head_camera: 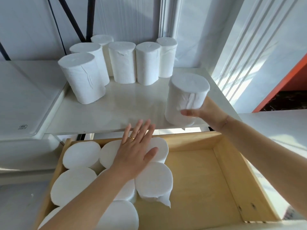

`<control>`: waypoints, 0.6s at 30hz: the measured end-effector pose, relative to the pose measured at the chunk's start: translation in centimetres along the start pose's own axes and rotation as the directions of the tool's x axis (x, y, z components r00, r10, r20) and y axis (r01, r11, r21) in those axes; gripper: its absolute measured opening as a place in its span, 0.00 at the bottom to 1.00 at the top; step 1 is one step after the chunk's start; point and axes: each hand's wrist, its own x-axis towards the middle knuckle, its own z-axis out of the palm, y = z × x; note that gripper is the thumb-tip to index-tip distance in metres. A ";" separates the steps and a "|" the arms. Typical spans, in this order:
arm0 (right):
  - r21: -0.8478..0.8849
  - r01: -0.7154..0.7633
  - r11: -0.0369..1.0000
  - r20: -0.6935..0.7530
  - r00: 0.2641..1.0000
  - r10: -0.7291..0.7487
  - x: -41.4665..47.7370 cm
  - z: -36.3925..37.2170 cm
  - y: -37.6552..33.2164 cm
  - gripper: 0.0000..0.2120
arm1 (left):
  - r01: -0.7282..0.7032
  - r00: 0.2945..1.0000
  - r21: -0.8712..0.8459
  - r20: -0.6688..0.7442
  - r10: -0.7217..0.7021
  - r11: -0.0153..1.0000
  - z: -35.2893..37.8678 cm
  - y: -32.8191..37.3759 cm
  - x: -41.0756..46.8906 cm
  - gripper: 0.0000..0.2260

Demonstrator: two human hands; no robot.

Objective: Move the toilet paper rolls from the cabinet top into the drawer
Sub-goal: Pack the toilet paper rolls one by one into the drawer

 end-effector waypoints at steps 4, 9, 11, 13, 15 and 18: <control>0.009 -0.016 1.000 0.019 1.000 0.016 -5.7 -1.1 -0.1 0.37 | 0.016 0.999 -0.015 0.051 -0.015 1.000 0.0 0.3 -1.2 0.31; 0.040 -0.070 0.997 0.091 0.994 0.066 -10.3 -1.2 2.0 0.35 | -0.009 0.990 -0.021 0.138 0.012 1.000 0.2 1.0 -2.6 0.32; 0.055 -0.130 0.990 0.132 0.984 0.121 -11.5 -0.6 3.7 0.33 | -0.022 0.985 -0.031 0.171 0.027 0.999 0.3 1.2 -2.9 0.32; 0.018 -0.200 0.980 0.177 0.965 0.194 -11.9 0.1 6.0 0.34 | -0.025 0.981 -0.051 0.189 0.034 0.998 0.3 1.3 -3.2 0.30; -0.044 -0.247 0.968 0.211 0.945 0.251 -11.7 0.5 8.3 0.37 | -0.027 0.981 -0.055 0.192 0.037 0.998 0.3 1.3 -3.5 0.29; -0.112 -0.300 0.948 0.265 0.910 0.319 -11.4 0.8 10.8 0.40 | -0.022 0.982 -0.050 0.186 0.031 0.999 0.3 1.4 -3.8 0.28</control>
